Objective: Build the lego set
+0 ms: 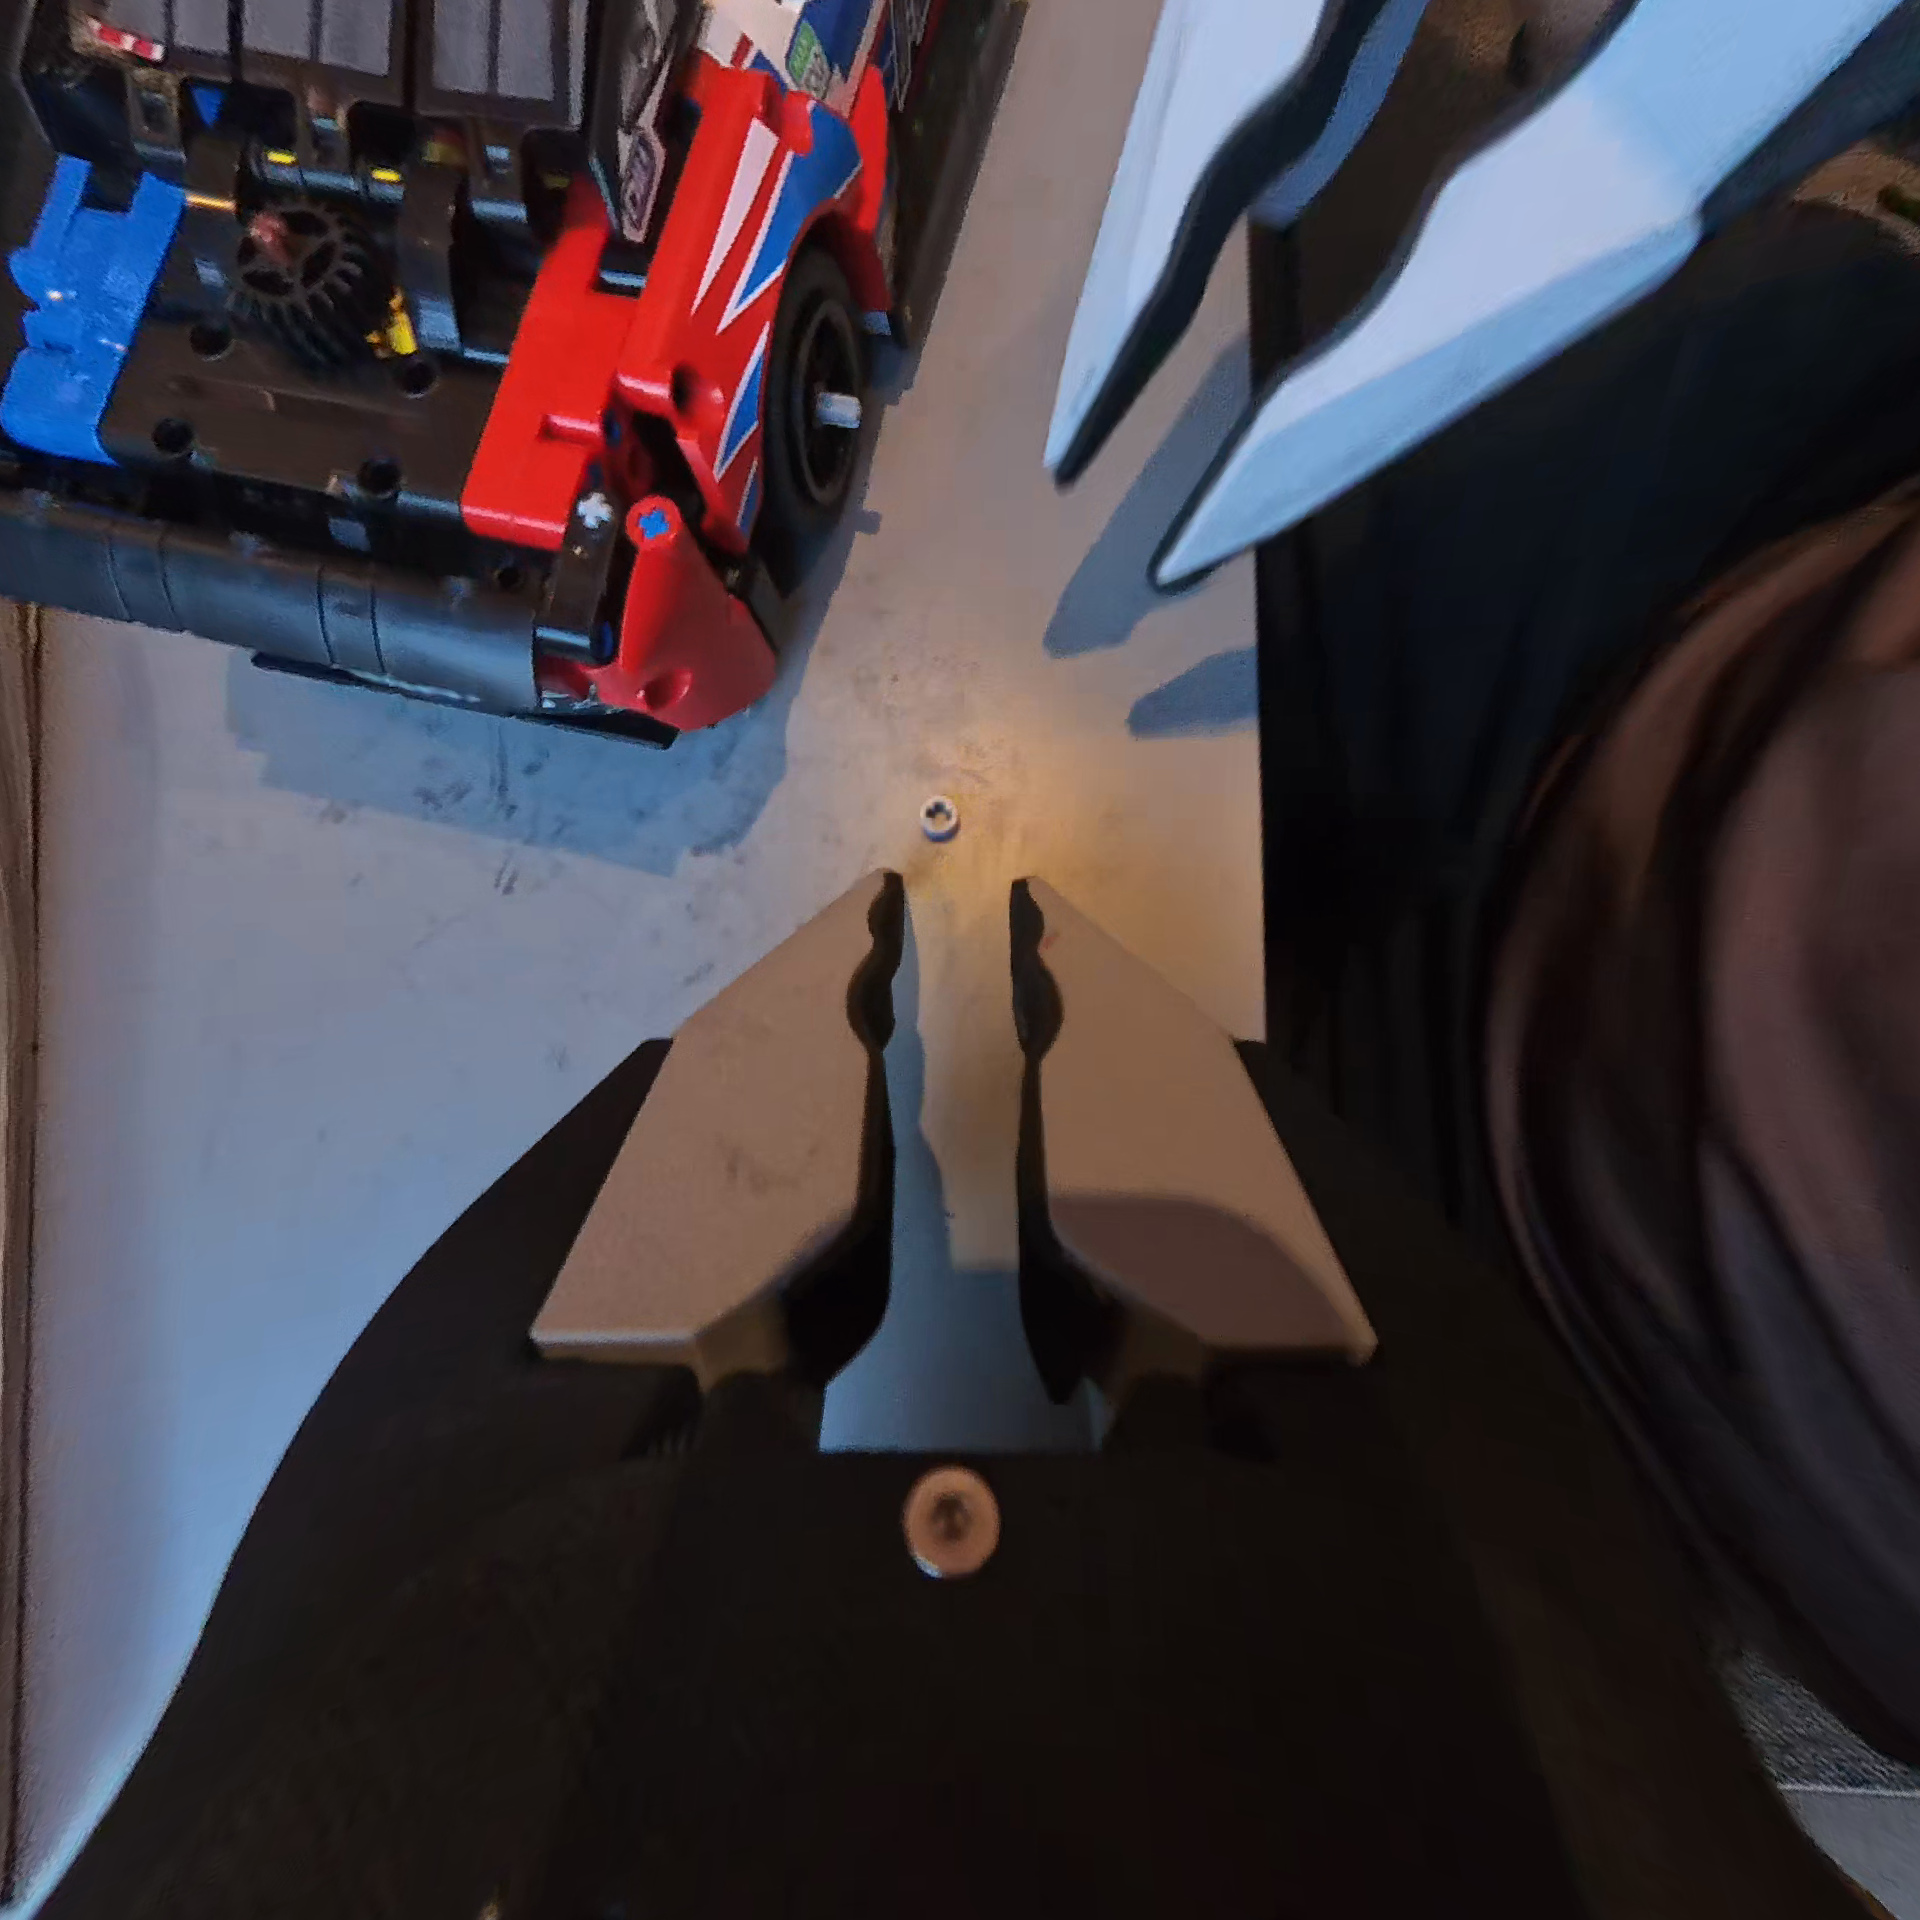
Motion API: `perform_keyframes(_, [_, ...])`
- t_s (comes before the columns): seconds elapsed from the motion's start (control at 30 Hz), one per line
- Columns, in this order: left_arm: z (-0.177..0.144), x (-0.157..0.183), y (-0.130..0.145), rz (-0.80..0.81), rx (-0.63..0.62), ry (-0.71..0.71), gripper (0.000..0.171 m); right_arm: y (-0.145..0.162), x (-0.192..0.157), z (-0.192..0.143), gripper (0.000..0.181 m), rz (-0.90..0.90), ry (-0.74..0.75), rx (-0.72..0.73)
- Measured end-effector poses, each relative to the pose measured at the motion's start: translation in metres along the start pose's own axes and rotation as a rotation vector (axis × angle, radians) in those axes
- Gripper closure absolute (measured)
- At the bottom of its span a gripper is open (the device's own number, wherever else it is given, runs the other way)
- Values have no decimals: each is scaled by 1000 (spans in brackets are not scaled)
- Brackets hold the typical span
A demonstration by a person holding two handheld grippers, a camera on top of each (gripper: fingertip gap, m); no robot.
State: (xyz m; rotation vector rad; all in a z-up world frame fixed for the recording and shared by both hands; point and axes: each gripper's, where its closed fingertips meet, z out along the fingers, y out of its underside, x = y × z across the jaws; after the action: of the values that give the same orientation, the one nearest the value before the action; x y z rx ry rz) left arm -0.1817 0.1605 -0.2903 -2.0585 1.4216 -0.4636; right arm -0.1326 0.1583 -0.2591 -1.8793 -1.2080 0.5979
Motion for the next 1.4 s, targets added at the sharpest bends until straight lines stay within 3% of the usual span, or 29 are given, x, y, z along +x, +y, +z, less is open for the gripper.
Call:
perform_keyframes(0.3, [-19, -9, 21, 19, 27, -78, 157, -3, -14, 49, 169, -24, -54, -141])
perform_keyframes(0.73, [-23, -6, 27, -89, 99, -50, 158, -5, -11, 54, 179, -8, -48, -142])
perform_keyframes(0.93, [-24, -11, 28, -139, 99, -119, 155, -23, -4, 28, 179, -2, -29, -16])
perform_keyframes(1.07, [-24, -10, 26, -99, 98, -149, 155, -7, 16, -13, 178, -30, 68, -3])
perform_keyframes(1.3, [-10, 1, 10, -87, 102, -86, 160, 36, 88, -99, 179, 145, 287, 17])
perform_keyframes(1.4, [-3, 3, -8, -28, 138, -121, 168, 25, 97, -117, 179, 265, 252, 172])
